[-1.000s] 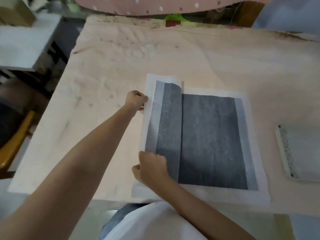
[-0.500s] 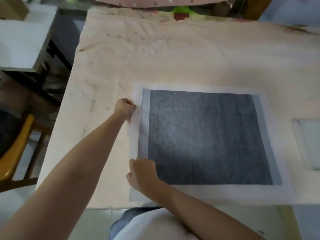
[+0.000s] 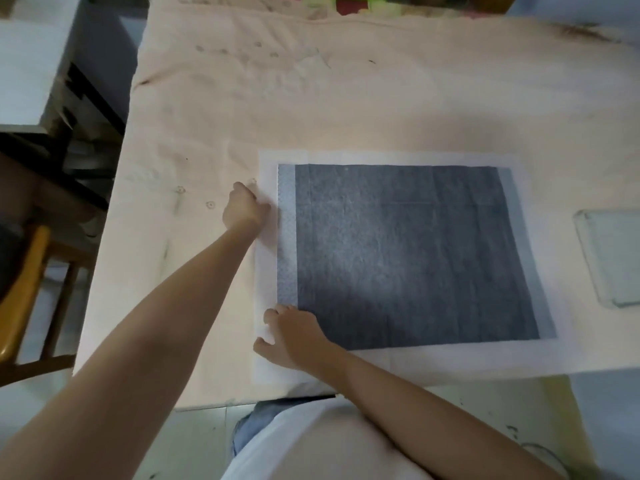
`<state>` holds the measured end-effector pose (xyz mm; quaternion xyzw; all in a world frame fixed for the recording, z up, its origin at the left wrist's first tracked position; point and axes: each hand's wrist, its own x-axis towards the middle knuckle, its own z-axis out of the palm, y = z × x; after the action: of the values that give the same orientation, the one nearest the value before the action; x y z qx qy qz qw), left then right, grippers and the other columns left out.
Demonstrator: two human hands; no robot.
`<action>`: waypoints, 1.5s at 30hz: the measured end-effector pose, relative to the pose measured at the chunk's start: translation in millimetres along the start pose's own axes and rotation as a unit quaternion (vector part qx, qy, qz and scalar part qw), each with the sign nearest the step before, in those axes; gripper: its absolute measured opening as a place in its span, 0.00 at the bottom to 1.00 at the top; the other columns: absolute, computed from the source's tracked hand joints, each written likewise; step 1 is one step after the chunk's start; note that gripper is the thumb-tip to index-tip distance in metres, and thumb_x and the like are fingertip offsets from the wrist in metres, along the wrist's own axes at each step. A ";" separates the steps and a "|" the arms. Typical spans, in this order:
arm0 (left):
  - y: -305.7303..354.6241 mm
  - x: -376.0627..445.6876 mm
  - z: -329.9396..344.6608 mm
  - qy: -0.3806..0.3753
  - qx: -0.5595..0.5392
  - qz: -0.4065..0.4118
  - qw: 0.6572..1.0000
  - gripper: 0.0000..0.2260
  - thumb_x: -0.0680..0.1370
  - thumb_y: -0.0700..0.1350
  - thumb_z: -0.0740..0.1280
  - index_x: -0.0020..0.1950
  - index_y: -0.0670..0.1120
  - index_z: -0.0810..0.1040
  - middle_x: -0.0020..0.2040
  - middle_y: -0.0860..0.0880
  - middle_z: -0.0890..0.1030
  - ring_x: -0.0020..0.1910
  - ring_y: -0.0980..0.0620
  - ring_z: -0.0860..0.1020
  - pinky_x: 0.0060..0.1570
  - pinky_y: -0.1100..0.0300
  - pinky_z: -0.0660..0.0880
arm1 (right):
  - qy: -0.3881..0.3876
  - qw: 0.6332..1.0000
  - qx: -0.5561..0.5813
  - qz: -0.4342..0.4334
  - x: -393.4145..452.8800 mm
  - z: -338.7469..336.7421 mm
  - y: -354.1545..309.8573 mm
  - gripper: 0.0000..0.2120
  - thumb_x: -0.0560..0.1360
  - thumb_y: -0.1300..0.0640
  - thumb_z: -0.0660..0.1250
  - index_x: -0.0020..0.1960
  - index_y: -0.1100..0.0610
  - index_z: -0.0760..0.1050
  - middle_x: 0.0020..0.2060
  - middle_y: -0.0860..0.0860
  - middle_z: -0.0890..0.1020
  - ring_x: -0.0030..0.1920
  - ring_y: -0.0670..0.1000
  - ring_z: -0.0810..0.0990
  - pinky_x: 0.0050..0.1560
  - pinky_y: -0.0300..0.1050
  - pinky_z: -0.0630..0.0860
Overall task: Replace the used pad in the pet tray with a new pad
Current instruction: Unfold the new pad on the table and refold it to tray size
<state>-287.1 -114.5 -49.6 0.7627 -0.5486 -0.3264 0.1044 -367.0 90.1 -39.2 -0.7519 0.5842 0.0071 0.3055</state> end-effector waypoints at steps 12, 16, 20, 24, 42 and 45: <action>4.7 -180.4 100.9 -0.042 0.151 0.428 0.890 0.21 0.70 0.45 0.71 0.61 0.39 0.76 0.57 0.41 0.79 0.53 0.40 0.77 0.49 0.51 0.72 | 0.164 0.978 -0.115 0.058 -111.0 -32.8 159.6 0.12 0.58 0.58 0.73 0.40 0.60 0.78 0.43 0.56 0.80 0.42 0.58 0.80 0.38 0.47 0.77; 4.2 -231.6 132.8 -0.064 0.179 0.502 0.844 0.28 0.63 0.48 0.76 0.61 0.41 0.79 0.62 0.43 0.79 0.60 0.44 0.78 0.56 0.52 0.75 | 0.150 0.978 -0.139 0.036 -150.9 -30.4 202.3 0.20 0.56 0.54 0.76 0.46 0.59 0.80 0.50 0.57 0.81 0.47 0.58 0.81 0.42 0.47 0.78; -9.3 -261.7 153.6 -0.083 0.229 0.486 0.839 0.30 0.61 0.56 0.78 0.61 0.47 0.80 0.64 0.46 0.78 0.62 0.46 0.77 0.58 0.48 0.75 | 0.151 0.979 -0.137 0.012 -186.3 -26.6 238.9 0.26 0.55 0.49 0.80 0.50 0.58 0.82 0.55 0.57 0.82 0.53 0.56 0.82 0.49 0.49 0.78; -32.5 -281.2 163.5 -0.066 0.204 0.435 0.874 0.26 0.73 0.61 0.64 0.66 0.47 0.76 0.69 0.47 0.72 0.69 0.45 0.69 0.70 0.51 0.60 | 0.157 0.976 -0.151 -0.013 -221.3 -26.7 282.0 0.30 0.60 0.39 0.77 0.55 0.56 0.81 0.60 0.56 0.80 0.60 0.55 0.79 0.56 0.51 0.76; -41.7 -303.8 166.4 -0.079 0.232 0.413 0.877 0.24 0.75 0.57 0.60 0.67 0.47 0.75 0.69 0.49 0.72 0.69 0.46 0.70 0.69 0.54 0.59 | 0.247 0.949 -0.164 -0.107 -249.8 -10.8 333.2 0.22 0.76 0.42 0.57 0.49 0.55 0.84 0.55 0.50 0.83 0.55 0.50 0.82 0.52 0.44 0.71; -41.5 -304.9 163.7 -0.090 0.229 0.413 0.877 0.23 0.74 0.55 0.60 0.66 0.47 0.76 0.69 0.48 0.73 0.68 0.46 0.71 0.69 0.54 0.61 | 0.255 0.951 -0.138 -0.108 -251.6 -8.6 335.3 0.27 0.80 0.42 0.50 0.50 0.55 0.84 0.56 0.50 0.83 0.56 0.50 0.81 0.50 0.43 0.73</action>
<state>-411.9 209.6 -79.5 0.4368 -0.8800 -0.1863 0.0019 -745.8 262.1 -90.9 -0.8220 0.5513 -0.1374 0.0388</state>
